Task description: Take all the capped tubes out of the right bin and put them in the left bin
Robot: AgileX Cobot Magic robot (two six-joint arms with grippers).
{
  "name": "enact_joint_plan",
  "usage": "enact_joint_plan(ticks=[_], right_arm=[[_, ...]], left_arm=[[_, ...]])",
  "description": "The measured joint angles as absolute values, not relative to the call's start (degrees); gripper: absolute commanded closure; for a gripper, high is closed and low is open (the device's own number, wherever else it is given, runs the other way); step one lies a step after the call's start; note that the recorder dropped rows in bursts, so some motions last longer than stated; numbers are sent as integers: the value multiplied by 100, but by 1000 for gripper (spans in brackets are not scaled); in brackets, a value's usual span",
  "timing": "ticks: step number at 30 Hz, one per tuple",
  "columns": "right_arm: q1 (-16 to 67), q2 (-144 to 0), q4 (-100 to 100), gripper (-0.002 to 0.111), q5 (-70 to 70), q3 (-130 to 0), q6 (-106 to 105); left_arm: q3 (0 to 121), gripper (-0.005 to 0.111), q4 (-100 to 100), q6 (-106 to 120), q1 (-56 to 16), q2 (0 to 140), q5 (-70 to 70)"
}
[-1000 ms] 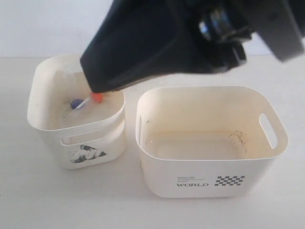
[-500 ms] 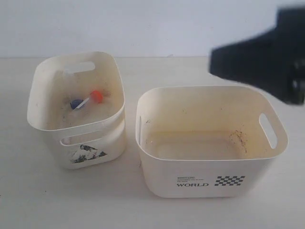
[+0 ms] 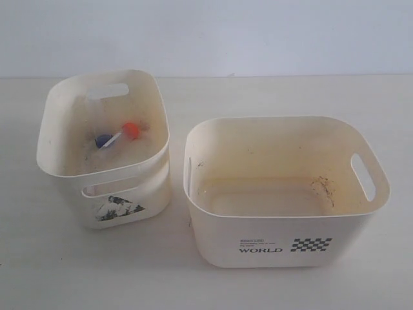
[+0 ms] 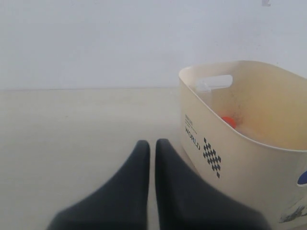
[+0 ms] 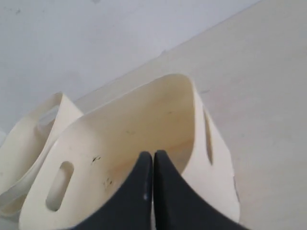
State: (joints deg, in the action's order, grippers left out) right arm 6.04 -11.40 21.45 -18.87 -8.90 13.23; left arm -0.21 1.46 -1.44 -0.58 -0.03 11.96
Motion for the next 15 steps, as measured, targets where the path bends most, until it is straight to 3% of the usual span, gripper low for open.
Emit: enact_joint_plan(ticks=[6,15], right_arm=[[-45,-323,2132,108,-1887,-626,1264],[-61,-230,2005,108,-1866,-575,269]], left_arm=[[-21,102,146,-144,-58,-3,1196],[-21,102,146,-144,-58,-3,1196]])
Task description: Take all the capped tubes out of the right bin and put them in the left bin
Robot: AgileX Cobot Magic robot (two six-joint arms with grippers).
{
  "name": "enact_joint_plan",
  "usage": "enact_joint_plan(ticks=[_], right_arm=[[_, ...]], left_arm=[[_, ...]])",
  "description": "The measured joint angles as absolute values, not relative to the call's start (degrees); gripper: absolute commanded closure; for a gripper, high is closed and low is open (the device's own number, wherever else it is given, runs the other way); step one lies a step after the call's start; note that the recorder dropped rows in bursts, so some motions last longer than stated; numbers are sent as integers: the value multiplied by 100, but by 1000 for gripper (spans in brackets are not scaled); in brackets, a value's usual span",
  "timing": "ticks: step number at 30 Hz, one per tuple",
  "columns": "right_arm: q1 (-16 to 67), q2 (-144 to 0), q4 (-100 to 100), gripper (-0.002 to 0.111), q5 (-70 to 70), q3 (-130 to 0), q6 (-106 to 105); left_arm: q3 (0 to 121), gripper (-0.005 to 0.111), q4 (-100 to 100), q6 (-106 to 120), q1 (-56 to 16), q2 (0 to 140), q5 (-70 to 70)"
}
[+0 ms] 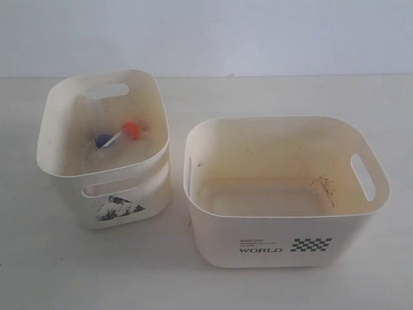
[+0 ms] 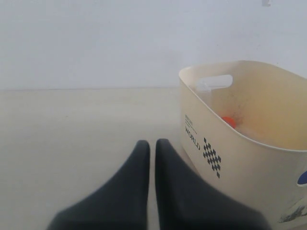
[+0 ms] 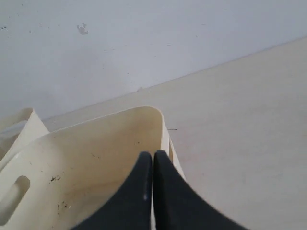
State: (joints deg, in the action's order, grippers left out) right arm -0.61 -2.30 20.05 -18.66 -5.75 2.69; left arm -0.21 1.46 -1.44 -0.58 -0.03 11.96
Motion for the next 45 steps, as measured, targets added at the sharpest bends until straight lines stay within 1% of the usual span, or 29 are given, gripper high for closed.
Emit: enact_joint_plan(ticks=[8,19,45], right_arm=[[-61,-48,1854,108,-1815,-38,198],[-61,-27,421,108,-2026,-27,189],[-61,-27,316,108,-2026,-27,232]], left_arm=[[-21,102,146,-144,-58,-3,1196],[-21,102,146,-144,-58,-3,1196],[-21,102,146,-144,-58,-3,1196]])
